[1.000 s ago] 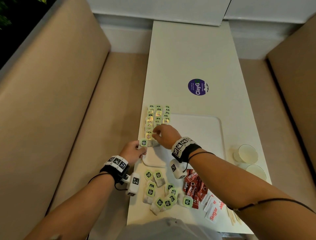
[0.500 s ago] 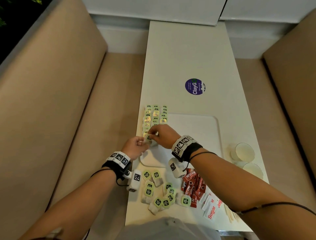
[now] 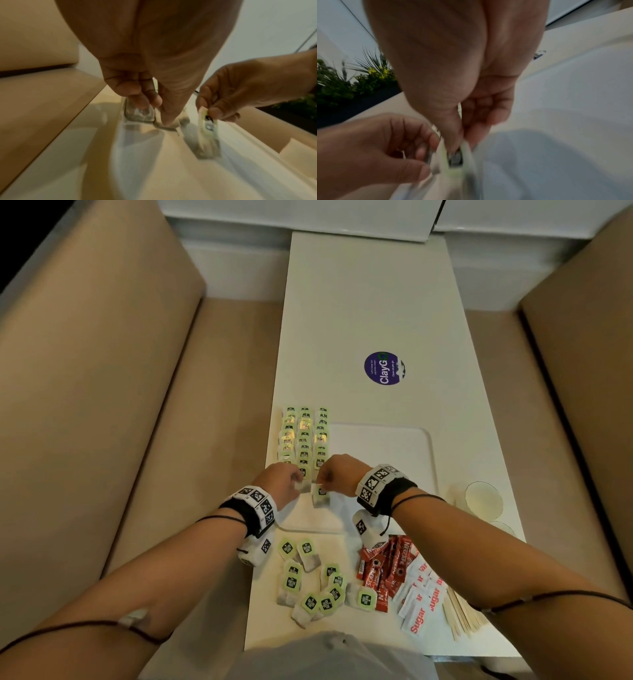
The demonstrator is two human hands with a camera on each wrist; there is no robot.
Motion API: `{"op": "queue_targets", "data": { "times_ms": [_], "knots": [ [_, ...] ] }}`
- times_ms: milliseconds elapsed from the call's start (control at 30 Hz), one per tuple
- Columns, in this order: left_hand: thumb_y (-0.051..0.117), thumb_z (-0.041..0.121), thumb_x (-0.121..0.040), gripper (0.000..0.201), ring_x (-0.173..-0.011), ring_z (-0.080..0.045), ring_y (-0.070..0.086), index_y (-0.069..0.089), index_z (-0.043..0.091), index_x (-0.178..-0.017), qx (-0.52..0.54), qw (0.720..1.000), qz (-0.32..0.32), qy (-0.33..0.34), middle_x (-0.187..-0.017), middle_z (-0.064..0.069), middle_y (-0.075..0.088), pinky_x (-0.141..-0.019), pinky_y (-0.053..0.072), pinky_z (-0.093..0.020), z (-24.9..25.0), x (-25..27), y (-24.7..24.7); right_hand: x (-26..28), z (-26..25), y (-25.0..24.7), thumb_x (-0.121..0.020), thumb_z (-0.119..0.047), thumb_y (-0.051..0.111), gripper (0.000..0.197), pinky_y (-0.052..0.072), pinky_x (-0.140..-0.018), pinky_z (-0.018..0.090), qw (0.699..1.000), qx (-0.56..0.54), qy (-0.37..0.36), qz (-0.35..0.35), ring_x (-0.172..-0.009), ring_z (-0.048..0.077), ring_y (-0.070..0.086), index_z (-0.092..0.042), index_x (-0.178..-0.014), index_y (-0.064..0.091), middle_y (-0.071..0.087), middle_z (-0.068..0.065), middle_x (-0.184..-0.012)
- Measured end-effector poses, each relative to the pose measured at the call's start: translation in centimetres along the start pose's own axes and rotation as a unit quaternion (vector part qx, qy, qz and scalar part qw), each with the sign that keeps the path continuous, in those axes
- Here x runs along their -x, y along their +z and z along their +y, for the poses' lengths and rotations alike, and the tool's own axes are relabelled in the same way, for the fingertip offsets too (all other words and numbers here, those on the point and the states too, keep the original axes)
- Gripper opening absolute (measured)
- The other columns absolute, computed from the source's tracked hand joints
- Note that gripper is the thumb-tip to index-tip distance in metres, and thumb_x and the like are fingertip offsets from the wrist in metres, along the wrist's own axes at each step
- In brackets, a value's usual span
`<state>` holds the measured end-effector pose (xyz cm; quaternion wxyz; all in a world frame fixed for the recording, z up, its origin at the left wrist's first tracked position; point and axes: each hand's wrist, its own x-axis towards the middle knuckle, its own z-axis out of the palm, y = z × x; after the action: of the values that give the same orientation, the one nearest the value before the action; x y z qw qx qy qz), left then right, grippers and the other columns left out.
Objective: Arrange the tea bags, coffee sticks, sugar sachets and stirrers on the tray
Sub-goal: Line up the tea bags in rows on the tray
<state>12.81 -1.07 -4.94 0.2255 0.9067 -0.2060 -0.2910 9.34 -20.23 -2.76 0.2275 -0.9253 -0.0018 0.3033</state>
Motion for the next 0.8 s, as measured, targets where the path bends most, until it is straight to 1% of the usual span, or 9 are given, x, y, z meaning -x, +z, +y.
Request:
{"op": "queue_targets", "data": {
  "times_ms": [67, 133, 233, 333, 433, 533, 600, 700, 800],
  "knots": [
    [0.068, 0.011, -0.08, 0.02, -0.081, -0.017, 0.061, 0.066, 0.026, -0.092, -0.032, 0.999, 0.006, 0.006, -0.086, 0.006, 0.06, -0.079, 0.053, -0.03, 0.3, -0.2, 0.1, -0.5, -0.1, 0.5, -0.092, -0.019, 0.068, 0.013, 0.048, -0.076, 0.027, 0.999, 0.005, 0.015, 0.045, -0.091, 0.019, 0.067, -0.02, -0.102, 0.076, 0.071, -0.002, -0.096],
    [0.066, 0.012, -0.08, 0.021, -0.081, -0.02, 0.062, 0.061, 0.031, -0.087, -0.052, 0.999, 0.007, 0.01, -0.086, 0.006, 0.059, -0.077, 0.054, -0.032, 0.5, -0.3, 0.0, -0.8, -0.3, 0.6, -0.093, -0.016, 0.063, 0.018, 0.052, -0.078, 0.029, 0.996, 0.009, 0.031, 0.078, -0.093, 0.022, 0.068, -0.022, -0.104, 0.076, 0.073, -0.001, -0.102],
    [0.064, 0.011, -0.081, 0.022, -0.081, -0.022, 0.062, 0.059, 0.032, -0.085, -0.063, 0.998, 0.004, 0.016, -0.085, 0.005, 0.058, -0.076, 0.053, -0.033, 0.7, -0.5, -0.1, -1.1, -0.6, 0.6, -0.091, -0.01, 0.06, 0.023, 0.056, -0.077, 0.031, 0.994, 0.018, 0.042, 0.095, -0.087, 0.022, 0.068, -0.023, -0.102, 0.075, 0.074, -0.002, -0.101],
    [0.063, 0.011, -0.082, 0.022, -0.08, -0.021, 0.061, 0.058, 0.032, -0.083, -0.062, 0.998, 0.009, 0.014, -0.085, 0.005, 0.057, -0.074, 0.051, -0.03, 0.7, -0.6, -0.1, -1.3, -0.6, 0.6, -0.089, -0.008, 0.059, 0.023, 0.059, -0.077, 0.035, 0.994, 0.022, 0.046, 0.101, -0.084, 0.022, 0.069, -0.022, -0.097, 0.075, 0.074, -0.001, -0.097],
    [0.066, 0.008, -0.08, 0.025, -0.078, -0.019, 0.06, 0.058, 0.032, -0.081, -0.054, 0.999, 0.005, 0.009, -0.08, 0.009, 0.055, -0.073, 0.05, -0.028, 0.4, -0.6, 0.1, -1.3, -0.5, 0.6, -0.09, -0.008, 0.057, 0.022, 0.059, -0.075, 0.035, 0.993, 0.026, 0.051, 0.105, -0.084, 0.023, 0.068, -0.02, -0.096, 0.075, 0.073, 0.0, -0.096],
    [0.067, 0.01, -0.08, 0.021, -0.078, -0.018, 0.059, 0.063, 0.03, -0.085, -0.042, 0.999, 0.013, 0.011, -0.079, 0.011, 0.053, -0.071, 0.047, -0.027, 0.0, -0.6, 0.1, -1.3, -0.3, 0.7, -0.092, -0.011, 0.058, 0.018, 0.052, -0.069, 0.03, 0.991, 0.016, 0.061, 0.118, -0.083, 0.023, 0.067, -0.019, -0.097, 0.074, 0.071, 0.0, -0.095],
    [0.07, 0.011, -0.08, 0.018, -0.077, -0.016, 0.057, 0.067, 0.025, -0.091, -0.033, 0.999, 0.024, 0.011, -0.079, 0.011, 0.054, -0.07, 0.044, -0.025, -0.3, -0.5, 0.1, -1.4, -0.1, 0.9, -0.093, -0.014, 0.059, 0.015, 0.05, -0.069, 0.029, 0.99, 0.006, 0.065, 0.124, -0.085, 0.023, 0.066, -0.018, -0.099, 0.073, 0.071, 0.001, -0.097],
    [0.074, 0.017, -0.082, 0.014, -0.074, -0.015, 0.056, 0.067, 0.023, -0.093, -0.008, 0.999, 0.036, 0.002, -0.076, 0.012, 0.053, -0.068, 0.043, -0.025, -0.9, -0.4, -0.2, -1.5, 0.0, 1.1, -0.092, -0.014, 0.063, 0.014, 0.049, -0.069, 0.029, 0.99, 0.0, 0.066, 0.126, -0.084, 0.022, 0.064, -0.019, -0.102, 0.072, 0.07, 0.001, -0.101],
    [0.074, 0.023, -0.085, 0.012, -0.071, -0.012, 0.055, 0.066, 0.022, -0.094, 0.009, 0.999, 0.034, -0.001, -0.076, 0.011, 0.055, -0.066, 0.042, -0.025, -1.6, -0.1, -0.7, -1.4, -0.1, 1.2, -0.091, -0.021, 0.068, 0.019, 0.052, -0.072, 0.032, 0.988, 0.011, 0.064, 0.137, -0.086, 0.024, 0.065, -0.02, -0.11, 0.07, 0.062, 0.002, -0.107]
  ]
}}
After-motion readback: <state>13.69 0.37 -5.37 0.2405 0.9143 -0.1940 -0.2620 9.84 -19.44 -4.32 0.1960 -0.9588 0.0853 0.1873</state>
